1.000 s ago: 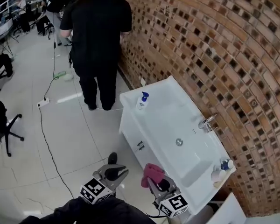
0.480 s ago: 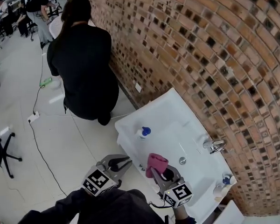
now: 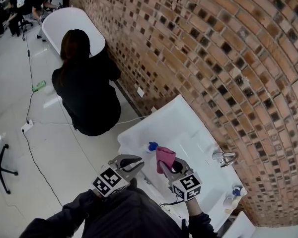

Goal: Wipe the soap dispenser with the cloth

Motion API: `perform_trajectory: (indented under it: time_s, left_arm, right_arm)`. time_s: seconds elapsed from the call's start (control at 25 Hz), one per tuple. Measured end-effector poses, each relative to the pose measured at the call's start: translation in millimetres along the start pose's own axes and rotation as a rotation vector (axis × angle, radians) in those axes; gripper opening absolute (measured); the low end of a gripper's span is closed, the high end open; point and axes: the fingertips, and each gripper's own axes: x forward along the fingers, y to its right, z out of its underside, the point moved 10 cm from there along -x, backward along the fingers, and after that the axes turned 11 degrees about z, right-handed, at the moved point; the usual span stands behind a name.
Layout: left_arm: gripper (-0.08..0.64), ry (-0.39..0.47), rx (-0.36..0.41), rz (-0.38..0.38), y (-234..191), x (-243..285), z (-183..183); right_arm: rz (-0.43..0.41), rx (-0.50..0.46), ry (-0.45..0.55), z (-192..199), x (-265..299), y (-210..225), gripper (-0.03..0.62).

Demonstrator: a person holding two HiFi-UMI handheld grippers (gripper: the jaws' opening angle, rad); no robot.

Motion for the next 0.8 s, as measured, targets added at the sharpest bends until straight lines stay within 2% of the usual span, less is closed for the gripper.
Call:
perform_trajectory:
  time_s: [0.24,0.44,0.52,0.64,0.8]
  left_arm:
    - [0.032,-0.009,-0.021,-0.018,-11,-4,4]
    - [0.032,-0.007,-0.020,-0.015,-11,-3,3]
    - [0.032,-0.001,-0.029,-0.027,-13,-5,4]
    - [0.032,0.001,-0.046,-0.041,-14,-10,7]
    - [0.032,0.008,-0.049,-0.049,-16,-14,9]
  right_arm:
    - [0.002,-0.275,-0.171,-25,49,21,0.077]
    - [0.008,-0.628,-0.325,-35,75,16,0.077]
    - [0.010,-0.730,-0.358,-32,81,8,0.077]
    - [0.013,-0.801,-0.375,-29,83,-3,0.077]
    - [0.016,-0.835,-0.365,-26,76,-14,0.077]
